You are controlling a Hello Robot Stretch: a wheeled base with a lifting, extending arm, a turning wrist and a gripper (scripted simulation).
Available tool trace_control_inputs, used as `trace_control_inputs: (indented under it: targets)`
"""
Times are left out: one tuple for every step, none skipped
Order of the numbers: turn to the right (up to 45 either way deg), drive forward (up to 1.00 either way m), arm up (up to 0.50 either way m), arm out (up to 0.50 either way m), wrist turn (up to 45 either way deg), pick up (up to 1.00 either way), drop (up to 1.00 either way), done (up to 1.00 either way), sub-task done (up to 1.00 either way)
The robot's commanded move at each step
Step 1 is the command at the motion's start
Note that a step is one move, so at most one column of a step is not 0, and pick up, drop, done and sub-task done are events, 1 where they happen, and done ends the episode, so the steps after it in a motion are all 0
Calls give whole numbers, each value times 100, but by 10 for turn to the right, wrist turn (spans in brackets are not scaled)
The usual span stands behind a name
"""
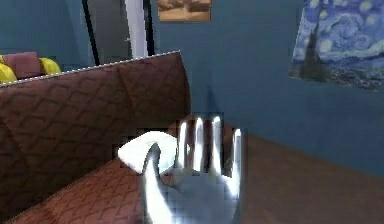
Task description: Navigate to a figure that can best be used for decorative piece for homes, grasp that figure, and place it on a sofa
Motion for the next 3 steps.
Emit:
trace_control_inputs:
  targets:
    - [450, 0, 0, 0, 0, 0, 0, 0, 0]
    - [450, 0, 0, 0, 0, 0, 0, 0, 0]
    - [180, 0, 0, 0, 0, 0, 0, 0, 0]
